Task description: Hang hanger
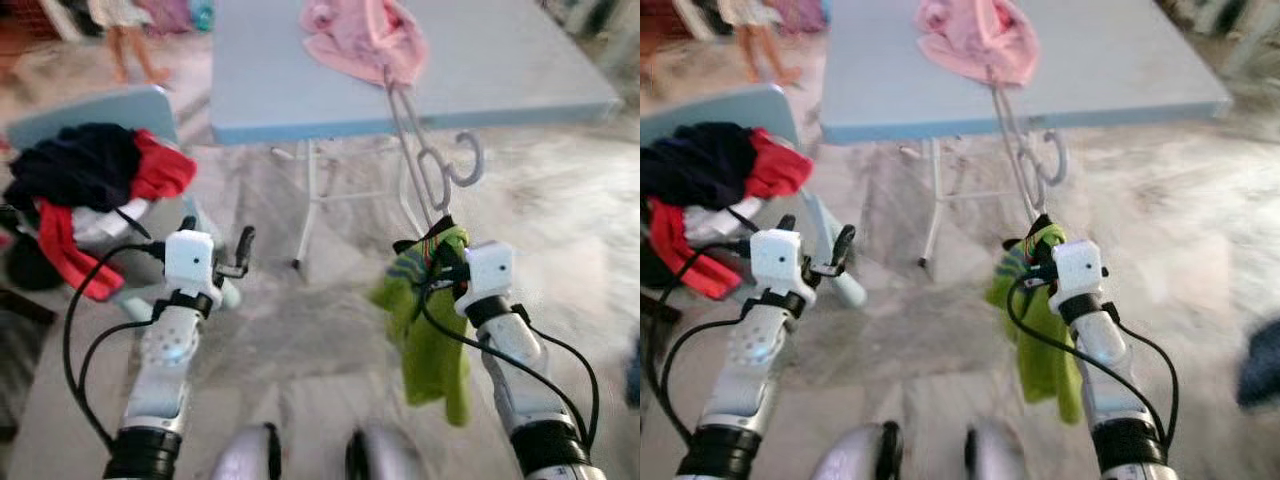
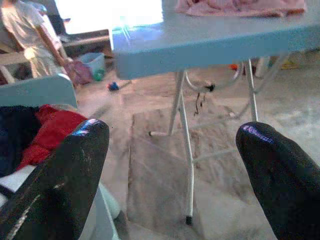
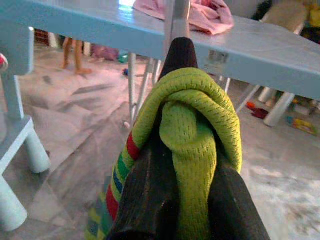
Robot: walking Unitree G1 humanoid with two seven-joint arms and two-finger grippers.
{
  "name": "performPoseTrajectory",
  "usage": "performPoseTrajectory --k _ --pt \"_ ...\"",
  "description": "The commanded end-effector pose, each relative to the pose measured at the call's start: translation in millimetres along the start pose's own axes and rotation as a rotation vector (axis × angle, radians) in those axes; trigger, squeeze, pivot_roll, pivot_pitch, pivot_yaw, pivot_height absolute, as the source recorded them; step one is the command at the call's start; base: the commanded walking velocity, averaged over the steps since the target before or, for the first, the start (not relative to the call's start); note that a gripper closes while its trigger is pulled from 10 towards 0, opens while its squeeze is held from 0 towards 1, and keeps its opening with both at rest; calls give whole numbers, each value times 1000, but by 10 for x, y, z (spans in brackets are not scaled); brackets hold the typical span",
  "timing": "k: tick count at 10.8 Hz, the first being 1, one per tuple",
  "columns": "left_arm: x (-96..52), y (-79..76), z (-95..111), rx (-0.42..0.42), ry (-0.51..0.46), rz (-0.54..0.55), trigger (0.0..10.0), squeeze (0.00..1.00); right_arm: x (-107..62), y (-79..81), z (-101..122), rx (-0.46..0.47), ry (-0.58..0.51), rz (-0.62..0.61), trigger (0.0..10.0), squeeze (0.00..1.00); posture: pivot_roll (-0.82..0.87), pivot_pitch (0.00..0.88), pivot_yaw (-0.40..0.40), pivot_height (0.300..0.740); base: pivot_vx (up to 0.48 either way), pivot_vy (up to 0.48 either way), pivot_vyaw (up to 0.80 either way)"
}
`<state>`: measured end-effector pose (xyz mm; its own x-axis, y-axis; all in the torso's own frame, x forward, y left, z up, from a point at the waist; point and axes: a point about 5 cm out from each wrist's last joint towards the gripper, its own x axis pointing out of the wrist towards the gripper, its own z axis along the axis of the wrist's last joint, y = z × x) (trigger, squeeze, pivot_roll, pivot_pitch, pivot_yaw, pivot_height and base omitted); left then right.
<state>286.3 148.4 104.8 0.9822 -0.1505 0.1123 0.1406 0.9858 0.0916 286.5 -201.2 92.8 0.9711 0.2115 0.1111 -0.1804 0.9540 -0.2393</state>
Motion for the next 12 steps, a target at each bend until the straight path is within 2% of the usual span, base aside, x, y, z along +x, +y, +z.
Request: performPoseTrajectory --k 1,4,8,11,12 --pt "-36 -15 -46 1 28 -8 10000 0 4 -20 49 4 -22 -9 10000 0 -13 199 -13 740 281 390 644" --pt "-48 4 -55 -1 41 -5 10000 0 7 -33 45 9 -16 -22 10000 0 -13 199 -13 740 274 395 0" --pt "-26 -5 -45 12 37 -30 10000 0 1 -44 42 14 -17 -45 10000 0 -12 193 -8 740 68 416 0" --pt "-27 -41 -50 -5 37 -48 10000 0 25 -55 51 13 -18 -48 10000 0 -12 187 -14 740 412 0 0" --pt "-29 -57 -42 3 25 -49 10000 0 36 -68 55 10 -17 -53 10000 0 -12 185 -14 740 0 0 0"
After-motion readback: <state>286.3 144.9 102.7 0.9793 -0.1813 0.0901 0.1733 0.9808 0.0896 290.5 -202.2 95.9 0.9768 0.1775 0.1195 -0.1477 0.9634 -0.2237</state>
